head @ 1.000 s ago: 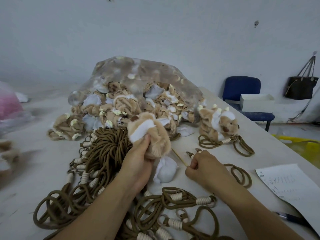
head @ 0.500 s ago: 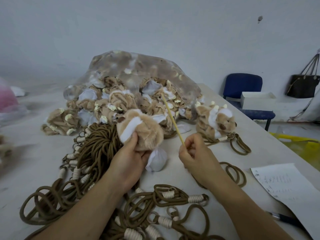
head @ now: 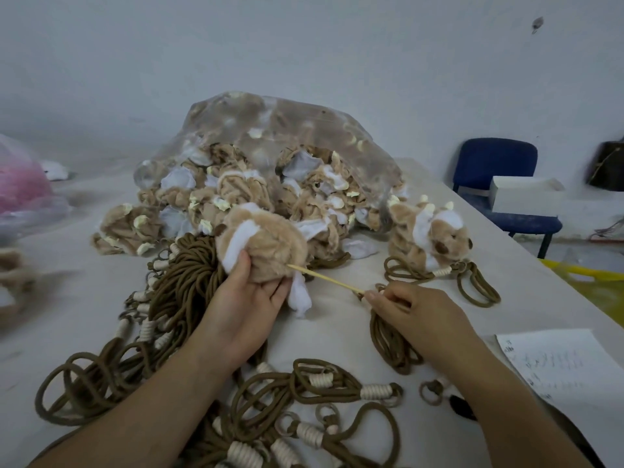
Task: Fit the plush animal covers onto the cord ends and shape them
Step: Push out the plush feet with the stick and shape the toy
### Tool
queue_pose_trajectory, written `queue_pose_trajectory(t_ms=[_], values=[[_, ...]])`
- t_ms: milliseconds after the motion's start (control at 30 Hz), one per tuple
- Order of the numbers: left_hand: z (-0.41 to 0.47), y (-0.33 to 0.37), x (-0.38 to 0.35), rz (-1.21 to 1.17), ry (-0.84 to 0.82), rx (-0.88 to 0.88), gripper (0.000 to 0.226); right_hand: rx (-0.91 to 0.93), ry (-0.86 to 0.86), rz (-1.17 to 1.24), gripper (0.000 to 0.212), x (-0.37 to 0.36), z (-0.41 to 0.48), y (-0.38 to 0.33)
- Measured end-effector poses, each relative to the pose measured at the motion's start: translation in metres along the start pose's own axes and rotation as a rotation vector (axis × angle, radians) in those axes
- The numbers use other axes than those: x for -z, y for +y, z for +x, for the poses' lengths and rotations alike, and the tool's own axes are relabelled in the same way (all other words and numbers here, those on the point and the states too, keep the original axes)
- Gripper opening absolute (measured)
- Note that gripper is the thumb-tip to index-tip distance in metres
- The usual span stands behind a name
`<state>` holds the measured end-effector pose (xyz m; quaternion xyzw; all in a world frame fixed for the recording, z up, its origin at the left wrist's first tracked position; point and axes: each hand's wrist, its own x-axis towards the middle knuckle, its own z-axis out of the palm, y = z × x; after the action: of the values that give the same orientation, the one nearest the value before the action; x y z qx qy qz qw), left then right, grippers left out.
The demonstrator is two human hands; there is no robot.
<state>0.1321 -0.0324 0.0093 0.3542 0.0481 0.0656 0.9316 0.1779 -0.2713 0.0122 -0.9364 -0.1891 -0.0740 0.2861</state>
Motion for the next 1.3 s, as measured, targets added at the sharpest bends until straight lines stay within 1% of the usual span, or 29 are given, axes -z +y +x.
queue_pose_trajectory(t_ms=[167,233,333,400,533,633,700,767,867,933,1067,1167,1300], values=[[-0.001,0.001,0.001,-0.048,0.010,0.016,0.050,-0.036,0.052,-0.064,0.047,0.001,0.003,-0.005],[-0.001,0.001,0.000,-0.025,-0.003,0.023,0.049,-0.042,0.081,-0.070,0.047,-0.001,0.003,-0.008],[-0.001,-0.005,0.000,0.061,-0.042,0.046,0.037,-0.037,0.106,-0.060,0.048,-0.008,0.001,-0.014],[0.001,-0.009,0.001,0.087,-0.056,0.069,0.027,-0.011,0.102,-0.003,0.050,-0.014,0.000,-0.018],[0.001,-0.009,0.001,0.023,-0.069,0.078,0.019,-0.030,0.068,0.186,0.052,-0.020,-0.004,-0.022],[0.000,-0.006,-0.001,-0.091,-0.036,0.097,0.024,-0.042,0.067,0.307,0.055,-0.018,-0.006,-0.023],[-0.001,-0.002,0.000,-0.180,-0.016,0.100,0.026,-0.038,0.099,0.325,0.053,-0.014,-0.005,-0.021],[-0.003,0.001,0.001,-0.242,-0.009,0.090,0.031,-0.020,0.102,0.287,0.055,-0.011,-0.004,-0.018],[-0.005,0.005,-0.001,-0.274,-0.021,0.055,0.039,-0.005,0.057,0.188,0.060,-0.008,-0.004,-0.015],[-0.005,0.005,-0.002,-0.275,-0.030,0.034,0.043,-0.007,0.052,0.142,0.057,-0.005,-0.004,-0.013],[-0.004,0.002,-0.002,-0.213,-0.066,0.014,0.045,0.004,0.072,0.082,0.043,-0.002,-0.004,-0.013],[-0.005,0.000,-0.003,-0.106,-0.116,0.013,0.043,-0.012,0.110,0.050,0.047,-0.004,-0.004,-0.019],[-0.008,-0.010,-0.008,0.129,-0.155,0.018,0.037,-0.015,0.125,0.157,0.053,-0.015,-0.005,-0.024]])
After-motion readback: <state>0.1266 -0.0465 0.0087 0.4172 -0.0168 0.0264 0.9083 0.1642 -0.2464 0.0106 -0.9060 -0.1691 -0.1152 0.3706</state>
